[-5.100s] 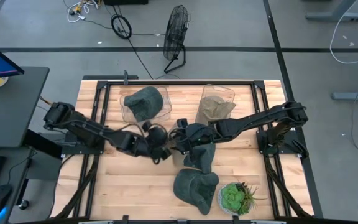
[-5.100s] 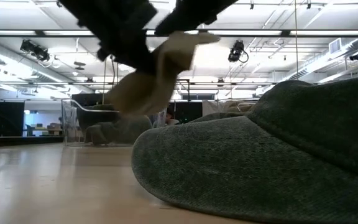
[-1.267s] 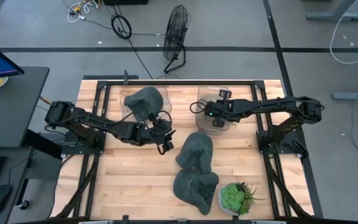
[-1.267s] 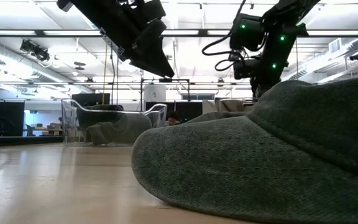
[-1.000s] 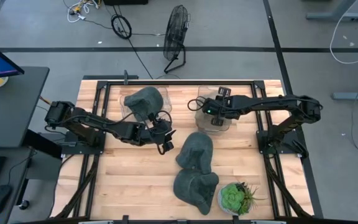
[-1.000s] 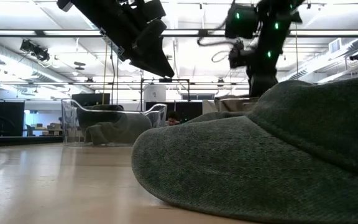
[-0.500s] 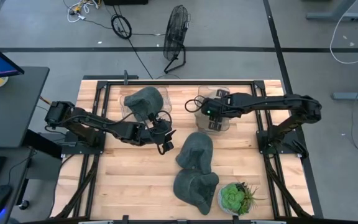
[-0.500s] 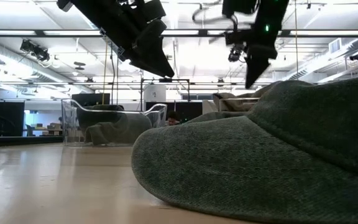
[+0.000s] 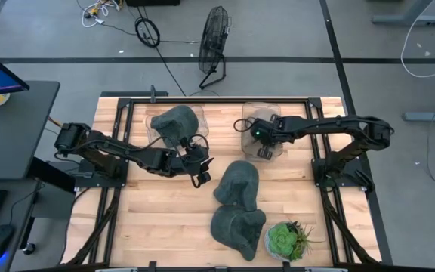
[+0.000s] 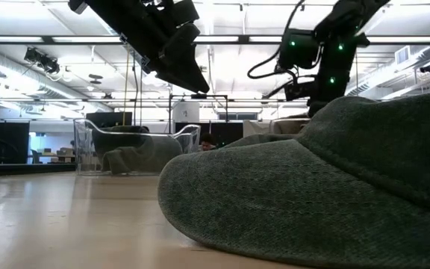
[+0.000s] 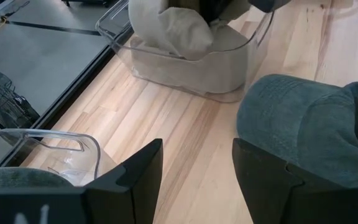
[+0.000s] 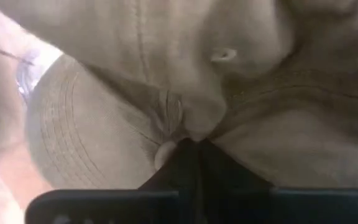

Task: Pick & Place hat
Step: Put the brown cap into the right transparent bin, then put the top black cap into the left transparent bin

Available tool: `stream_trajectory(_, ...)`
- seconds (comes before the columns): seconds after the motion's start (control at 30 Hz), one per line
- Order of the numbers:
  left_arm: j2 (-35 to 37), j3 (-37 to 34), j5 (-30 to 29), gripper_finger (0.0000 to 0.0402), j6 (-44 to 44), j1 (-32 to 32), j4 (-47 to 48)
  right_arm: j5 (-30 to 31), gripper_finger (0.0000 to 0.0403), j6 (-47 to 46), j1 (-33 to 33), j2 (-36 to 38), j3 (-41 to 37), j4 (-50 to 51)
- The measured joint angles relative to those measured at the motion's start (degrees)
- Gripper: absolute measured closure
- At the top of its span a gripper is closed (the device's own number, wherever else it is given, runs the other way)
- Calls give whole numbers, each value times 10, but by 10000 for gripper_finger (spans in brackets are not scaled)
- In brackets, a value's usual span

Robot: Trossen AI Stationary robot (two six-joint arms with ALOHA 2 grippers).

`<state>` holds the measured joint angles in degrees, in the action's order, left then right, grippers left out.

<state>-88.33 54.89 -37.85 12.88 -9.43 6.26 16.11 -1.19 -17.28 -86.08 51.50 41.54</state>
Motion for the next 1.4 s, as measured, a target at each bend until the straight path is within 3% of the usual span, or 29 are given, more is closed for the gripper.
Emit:
stream_trajectory(0.17,0,0,0,204,0,0,0,-46,394,1,-22,0,-15,-25)
stream_trajectory(0.3,0,0,11,204,-12,0,0,-48,395,-13,-24,1,14,25)
stream_trajectory(0.47,0,0,107,204,-14,-4,-5,-66,351,-59,-13,9,93,124)
stream_trajectory(0.63,-5,1,206,204,80,-5,-20,-71,294,-59,4,10,148,173)
stream_trajectory(0.97,-114,0,212,204,59,-15,-172,-67,222,-59,54,10,168,166)
stream_trajectory(1.2,-177,1,214,204,57,-17,-270,-66,221,-59,78,10,168,146)
stream_trajectory(1.4,-235,1,216,204,4,-16,-336,-66,232,-58,86,10,169,126)
